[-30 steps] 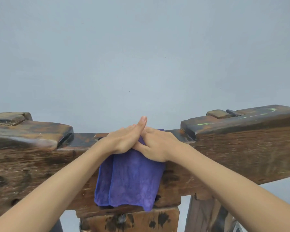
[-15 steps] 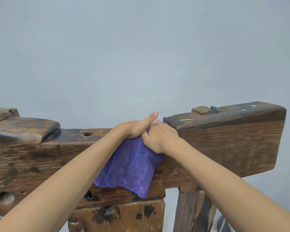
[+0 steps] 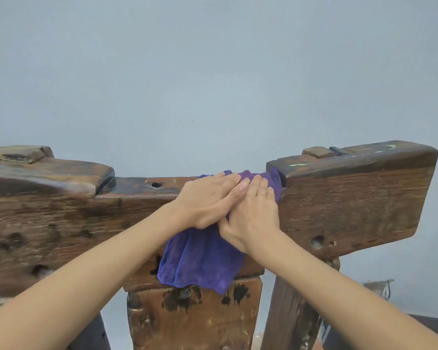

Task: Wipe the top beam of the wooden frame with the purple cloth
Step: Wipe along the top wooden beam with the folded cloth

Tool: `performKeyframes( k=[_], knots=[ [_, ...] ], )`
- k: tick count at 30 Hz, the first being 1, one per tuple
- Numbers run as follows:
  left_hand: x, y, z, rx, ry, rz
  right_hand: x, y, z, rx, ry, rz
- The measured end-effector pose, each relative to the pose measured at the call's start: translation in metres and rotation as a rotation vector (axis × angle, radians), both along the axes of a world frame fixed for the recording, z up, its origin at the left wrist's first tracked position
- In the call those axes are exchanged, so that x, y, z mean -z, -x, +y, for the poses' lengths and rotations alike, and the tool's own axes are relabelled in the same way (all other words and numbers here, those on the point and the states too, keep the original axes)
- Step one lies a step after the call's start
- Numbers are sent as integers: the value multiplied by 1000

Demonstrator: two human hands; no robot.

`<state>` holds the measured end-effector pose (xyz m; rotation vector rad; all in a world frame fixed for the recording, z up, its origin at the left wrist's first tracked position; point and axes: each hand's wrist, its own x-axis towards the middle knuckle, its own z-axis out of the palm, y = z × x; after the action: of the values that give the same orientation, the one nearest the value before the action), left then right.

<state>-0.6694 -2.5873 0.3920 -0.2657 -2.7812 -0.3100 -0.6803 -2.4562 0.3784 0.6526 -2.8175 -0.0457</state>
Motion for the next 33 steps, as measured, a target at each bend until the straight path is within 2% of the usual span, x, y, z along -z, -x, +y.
performKeyframes(
  k=[3, 7, 11, 15, 18, 23, 27, 30, 33],
  knots=[
    [14, -21, -18, -102, 92, 86, 5, -11, -19, -113, 54, 0],
    [16, -47, -45, -225, 245, 128, 0, -14, -44, -287, 27, 27],
    [10, -68, -75, -345, 304, 102, -9, -14, -81, -461, 39, -55],
    [0, -87, -105, -483, 445, 127, -22, -15, -122, -649, 78, -150],
    [-7, -87, -111, -542, 470, 109, -32, -9, -141, -681, 73, -230],
    [-13, -63, -107, -566, 320, -37, -44, 16, -135, -724, 75, -334],
    [-20, -38, -102, -406, -1, -201, -49, 33, -120, -792, 11, -390],
    [-25, -22, -89, -371, -269, -266, -50, 50, -101, -753, 3, -394],
    [-26, -7, -69, -309, -291, -299, -50, 60, -74, -664, 25, -381]
  ],
)
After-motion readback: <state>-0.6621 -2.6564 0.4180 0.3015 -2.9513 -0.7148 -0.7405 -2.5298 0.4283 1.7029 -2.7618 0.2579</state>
